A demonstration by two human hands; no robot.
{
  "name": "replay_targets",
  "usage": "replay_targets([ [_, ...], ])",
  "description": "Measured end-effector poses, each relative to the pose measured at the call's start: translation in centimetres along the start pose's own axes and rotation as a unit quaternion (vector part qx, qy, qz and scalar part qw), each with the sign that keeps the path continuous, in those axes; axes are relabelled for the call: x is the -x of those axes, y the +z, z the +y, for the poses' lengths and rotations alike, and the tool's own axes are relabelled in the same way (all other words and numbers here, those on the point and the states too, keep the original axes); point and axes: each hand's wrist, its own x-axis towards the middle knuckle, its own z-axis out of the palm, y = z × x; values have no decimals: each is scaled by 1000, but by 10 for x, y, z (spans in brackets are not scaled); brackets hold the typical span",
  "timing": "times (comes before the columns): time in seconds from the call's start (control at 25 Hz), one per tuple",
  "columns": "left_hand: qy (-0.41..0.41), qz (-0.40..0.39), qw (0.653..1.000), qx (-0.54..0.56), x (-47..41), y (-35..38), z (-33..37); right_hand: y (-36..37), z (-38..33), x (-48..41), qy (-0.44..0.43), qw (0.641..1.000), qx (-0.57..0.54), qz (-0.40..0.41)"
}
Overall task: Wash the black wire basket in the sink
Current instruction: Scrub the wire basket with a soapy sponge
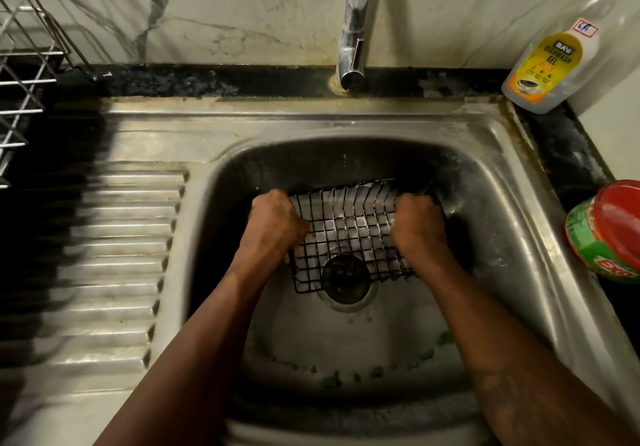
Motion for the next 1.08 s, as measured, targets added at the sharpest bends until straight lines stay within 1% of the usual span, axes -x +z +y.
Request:
replay_targets([
  [0.04,0,-2,1000,1,0,1,0,-5,8,-2,23,1000,15,0],
  [0.12,-1,-6,1000,-1,0,2,0,-2,-2,0,23,1000,1,-19],
  [0.2,-2,-6,1000,0,-1,2,2,11,-31,7,-4,995,-78,-58],
  [0.24,-3,-3,1000,-1,-2,2,3,17,-47,14,-29,985,-141,-96],
  [0.28,-4,0,1000,-11,-3,2,3,21,-63,22,-69,967,-199,-142],
  [0.32,-6,4,1000,-25,-4,3,3,23,-77,28,-114,947,-244,-175],
  [0.36,-7,11,999,-34,-4,4,3,23,-85,33,-148,933,-263,-195],
  [0.4,-8,16,999,-35,-5,4,3,24,-87,34,-169,932,-258,-193],
  [0.44,-10,18,999,-31,-6,5,2,21,-82,33,-174,945,-219,-172],
  [0.48,-12,20,999,-21,-7,4,1,20,-71,27,-161,964,-158,-139],
  [0.52,-9,20,1000,-12,-7,3,-1,18,-55,20,-128,981,-101,-102],
  [0.6,0,16,1000,-3,-7,2,-4,9,-14,4,-35,998,-30,-44],
  [0.64,2,11,1000,-8,-8,3,-5,3,1,-2,8,999,-4,-33],
  [0.68,1,11,1000,-10,-8,3,-4,-2,10,-5,34,999,23,-33],
  [0.72,0,12,1000,-6,-10,4,-4,-3,12,-6,41,998,42,-39],
  [0.8,-4,8,1000,0,-11,4,-5,-5,4,-4,34,997,34,-66],
  [0.88,8,10,1000,2,-8,3,-5,2,-15,3,1,995,-2,-98],
  [0.96,52,33,998,12,-2,3,-6,13,-45,15,-55,985,-70,-144],
  [1.0,73,45,996,13,2,3,-6,16,-61,22,-79,971,-140,-174],
  [1.08,88,71,994,-9,5,3,-6,21,-86,36,-114,929,-272,-224],
])
